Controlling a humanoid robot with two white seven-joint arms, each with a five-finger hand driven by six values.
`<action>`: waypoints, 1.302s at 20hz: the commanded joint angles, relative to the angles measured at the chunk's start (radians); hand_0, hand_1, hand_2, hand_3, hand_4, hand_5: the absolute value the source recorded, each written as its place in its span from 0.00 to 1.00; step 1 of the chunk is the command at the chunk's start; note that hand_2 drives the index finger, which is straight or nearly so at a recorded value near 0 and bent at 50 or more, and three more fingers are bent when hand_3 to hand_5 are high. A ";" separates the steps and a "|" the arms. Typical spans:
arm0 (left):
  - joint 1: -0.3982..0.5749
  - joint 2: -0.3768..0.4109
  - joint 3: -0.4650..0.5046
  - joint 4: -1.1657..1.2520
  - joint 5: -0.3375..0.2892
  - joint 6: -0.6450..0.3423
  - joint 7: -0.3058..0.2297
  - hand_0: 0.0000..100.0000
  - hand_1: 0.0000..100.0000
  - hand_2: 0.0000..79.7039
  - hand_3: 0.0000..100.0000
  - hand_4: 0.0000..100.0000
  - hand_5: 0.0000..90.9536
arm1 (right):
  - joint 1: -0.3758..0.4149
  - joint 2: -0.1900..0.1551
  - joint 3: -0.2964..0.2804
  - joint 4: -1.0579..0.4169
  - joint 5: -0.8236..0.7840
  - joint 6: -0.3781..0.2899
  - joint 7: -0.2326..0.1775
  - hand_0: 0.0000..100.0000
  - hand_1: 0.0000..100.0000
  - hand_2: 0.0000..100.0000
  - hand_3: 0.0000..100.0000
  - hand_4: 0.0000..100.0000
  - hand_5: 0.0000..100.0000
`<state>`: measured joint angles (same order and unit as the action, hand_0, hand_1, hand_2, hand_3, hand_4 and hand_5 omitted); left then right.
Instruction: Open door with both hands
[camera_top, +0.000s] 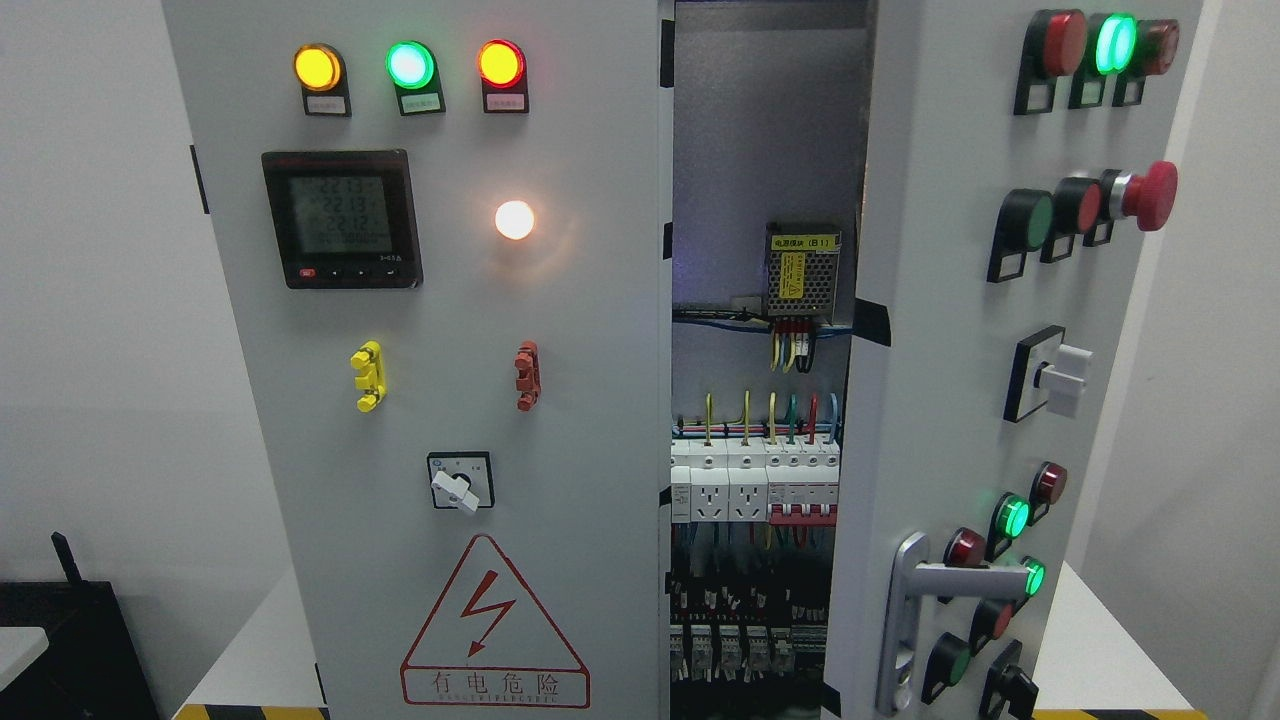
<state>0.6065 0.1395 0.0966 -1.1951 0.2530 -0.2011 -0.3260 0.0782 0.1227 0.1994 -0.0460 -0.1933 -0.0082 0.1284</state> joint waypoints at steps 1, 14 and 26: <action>0.068 0.294 0.227 -0.667 0.256 -0.208 -0.001 0.00 0.00 0.00 0.00 0.00 0.00 | 0.000 0.000 0.000 0.000 0.000 0.001 0.000 0.38 0.00 0.00 0.00 0.00 0.00; 0.079 1.032 0.644 -0.635 1.169 0.058 -0.060 0.00 0.00 0.00 0.00 0.00 0.00 | 0.000 0.000 0.000 0.000 0.000 0.001 0.000 0.38 0.00 0.00 0.00 0.00 0.00; 0.073 1.321 0.752 -0.590 1.373 0.166 -0.364 0.00 0.00 0.00 0.00 0.00 0.00 | 0.000 0.000 0.000 0.000 0.000 0.001 0.000 0.38 0.00 0.00 0.00 0.00 0.00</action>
<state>0.6807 1.1381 0.7098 -1.7505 1.5324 -0.0422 -0.6077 0.0782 0.1228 0.1994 -0.0461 -0.1933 -0.0078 0.1284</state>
